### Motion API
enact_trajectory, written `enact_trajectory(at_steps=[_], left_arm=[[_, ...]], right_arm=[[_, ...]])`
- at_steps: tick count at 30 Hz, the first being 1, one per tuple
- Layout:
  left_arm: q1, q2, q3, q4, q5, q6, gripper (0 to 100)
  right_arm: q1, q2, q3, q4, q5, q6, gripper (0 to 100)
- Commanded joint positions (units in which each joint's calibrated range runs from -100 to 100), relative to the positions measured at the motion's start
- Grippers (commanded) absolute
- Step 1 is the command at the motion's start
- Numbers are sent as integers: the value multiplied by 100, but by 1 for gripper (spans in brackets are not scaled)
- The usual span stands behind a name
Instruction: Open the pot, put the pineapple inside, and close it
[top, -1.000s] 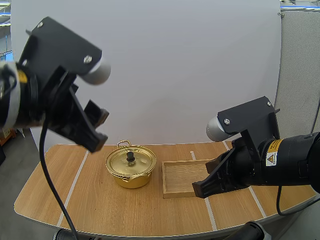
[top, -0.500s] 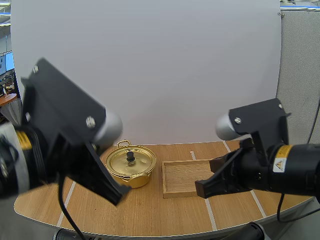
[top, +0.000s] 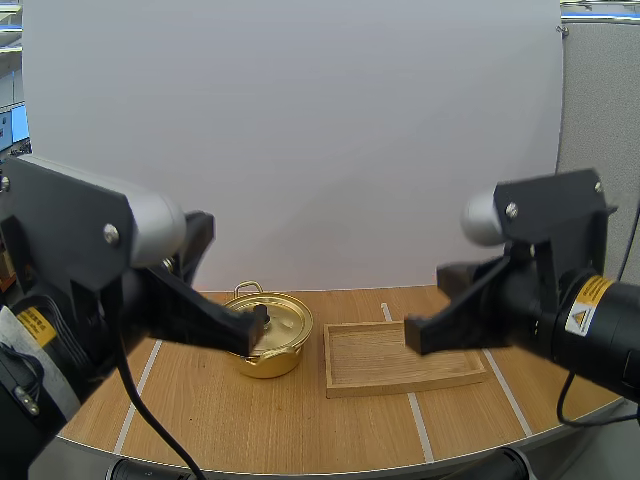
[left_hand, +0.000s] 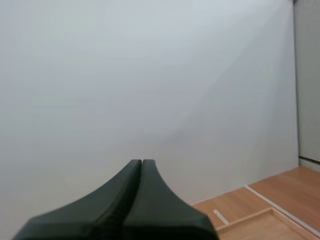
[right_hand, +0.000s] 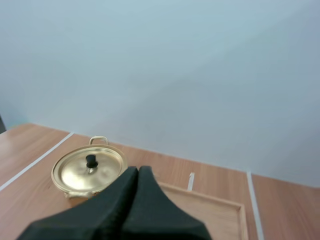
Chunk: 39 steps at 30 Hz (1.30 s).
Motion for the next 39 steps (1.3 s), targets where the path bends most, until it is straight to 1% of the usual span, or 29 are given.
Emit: enact_trajectory(at_steps=[1, 2, 4, 6, 9, 12, 14, 16, 18, 20, 22, 24, 26, 27, 28, 30, 32, 35, 36, 39], left_arm=[[155, -17, 186, -105, -798, -193, 0], [184, -17, 265, -118, -973, -205, 0], [193, -17, 477, -118, -1627, -205, 0], [193, -17, 811, -118, -2528, -205, 0], [193, -17, 1338, -118, -3689, -205, 0], [193, -17, 1864, -118, -4220, -205, 0], [193, -17, 2201, -118, -4367, -205, 0], [193, -17, 2500, -118, -4433, -205, 0], [193, -17, 2798, -118, -4433, -205, 0], [155, -17, 3151, -118, -4452, -205, 0], [85, -17, 3519, -118, -4697, -205, 0], [22, -17, 3844, -118, -5303, -182, 0], [5, -17, 4020, -118, -5854, -171, 0], [-23, -17, 4218, -108, -6531, -135, 0], [-65, -17, 4218, -96, -7047, 159, 0], [-130, -17, 4218, -96, -6822, 614, 0], [-176, -17, 4218, -96, -6739, 834, 0], [-193, -17, 4218, -96, -6056, 834, 0], [-193, -17, 4218, -96, -5555, 834, 0], [-193, -17, 4218, -96, -4609, 834, 0]], right_arm=[[-138, -40, 11, -141, -847, 154, 0], [-164, -40, 43, -141, -987, 238, 0], [-201, -40, 261, -183, -1562, 238, 0], [-236, -40, 665, -211, -2348, 238, 0], [-281, -40, 1449, -223, -3930, 199, 0], [-356, -40, 2313, -223, -5748, 199, 0], [-410, -40, 2877, -223, -6661, 199, 0], [-454, -40, 3342, -223, -7034, 199, 0], [-486, -40, 3743, -223, -7228, 199, 0], [-493, -40, 4045, -223, -7304, 199, 0], [-493, -40, 4286, -223, -7395, 199, 0], [-493, -40, 4456, -223, -7440, 199, 0], [-493, -40, 4545, -213, -7440, 199, 0], [-507, -40, 4545, -199, -7440, 199, 0], [-516, -40, 4545, -185, -7423, 199, 0], [-542, -40, 4545, -133, -7351, 199, 0], [-549, -40, 4545, -135, -7351, 199, 0], [-549, -40, 4545, -135, -7322, 238, 0], [-549, -40, 4545, -135, -7229, 238, 0], [-556, -40, 4545, -135, -6826, 238, 0]])
